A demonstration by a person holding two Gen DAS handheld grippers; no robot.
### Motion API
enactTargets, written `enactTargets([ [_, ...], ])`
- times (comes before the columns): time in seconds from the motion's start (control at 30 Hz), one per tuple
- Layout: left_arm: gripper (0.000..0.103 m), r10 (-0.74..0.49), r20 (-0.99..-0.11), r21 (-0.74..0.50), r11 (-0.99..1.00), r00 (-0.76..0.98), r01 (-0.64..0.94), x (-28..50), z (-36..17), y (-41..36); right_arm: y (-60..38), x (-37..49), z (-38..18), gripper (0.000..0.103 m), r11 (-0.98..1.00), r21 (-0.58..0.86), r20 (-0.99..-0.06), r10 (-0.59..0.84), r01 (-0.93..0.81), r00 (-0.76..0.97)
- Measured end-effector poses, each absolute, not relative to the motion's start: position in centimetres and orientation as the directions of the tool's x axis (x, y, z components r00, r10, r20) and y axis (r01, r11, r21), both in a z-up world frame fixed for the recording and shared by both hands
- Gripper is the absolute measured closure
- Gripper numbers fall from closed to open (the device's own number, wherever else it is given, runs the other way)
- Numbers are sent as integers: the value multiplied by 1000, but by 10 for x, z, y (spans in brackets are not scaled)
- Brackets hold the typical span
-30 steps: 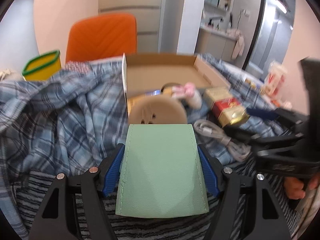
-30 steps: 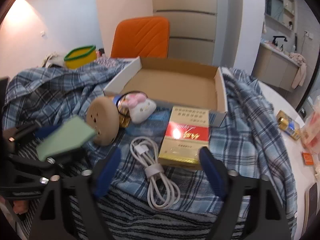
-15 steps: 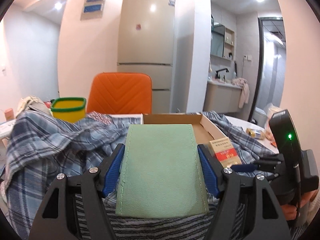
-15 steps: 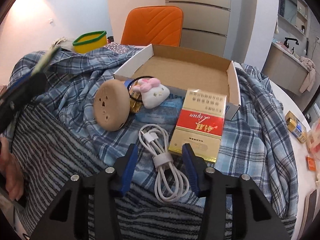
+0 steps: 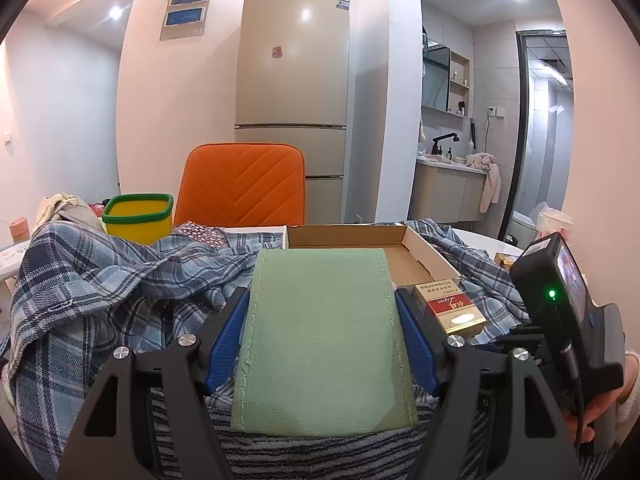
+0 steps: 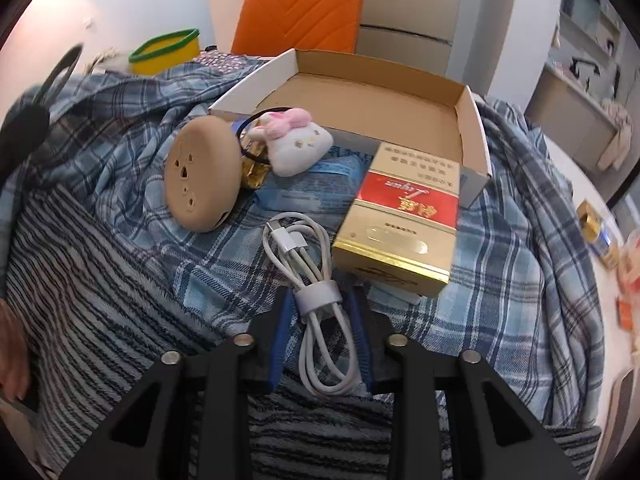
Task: Organize soft objects
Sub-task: 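Lift the green card with the left tool while the right tool grasps and lifts the white cable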
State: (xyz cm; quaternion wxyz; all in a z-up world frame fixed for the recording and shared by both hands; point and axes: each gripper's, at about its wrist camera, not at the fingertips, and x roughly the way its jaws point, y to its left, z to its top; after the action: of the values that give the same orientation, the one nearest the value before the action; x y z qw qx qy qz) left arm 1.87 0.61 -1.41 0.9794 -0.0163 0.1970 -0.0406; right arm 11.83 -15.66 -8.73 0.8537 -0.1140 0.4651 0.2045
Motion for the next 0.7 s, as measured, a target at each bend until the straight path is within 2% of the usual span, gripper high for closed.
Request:
enactTargets([
  [0.17,33,-84,-372,-40,996,924,74,16,-13,5,-161,115,-81,81,888,10,-819,271,-460,506],
  [0.3,33,-78,-363,-31,997,929,72,11,-10,3,-163,99,-64,82,874,0,-759,316,-486,569],
  [0.43,33,-94,-364,-41,996,926,84,6,-1,1,-170,80,-40,82,877,-30,-668,339,-479,662],
  [0.57,33,-87,-309,-7,996,947,89,-2,13,-5,-180,69,-15,82,896,-14,-587,353,-445,729],
  [0.7,33,-120,-251,-35,993,960,115,-4,33,-4,-189,61,23,82,924,-18,-471,330,-383,818],
])
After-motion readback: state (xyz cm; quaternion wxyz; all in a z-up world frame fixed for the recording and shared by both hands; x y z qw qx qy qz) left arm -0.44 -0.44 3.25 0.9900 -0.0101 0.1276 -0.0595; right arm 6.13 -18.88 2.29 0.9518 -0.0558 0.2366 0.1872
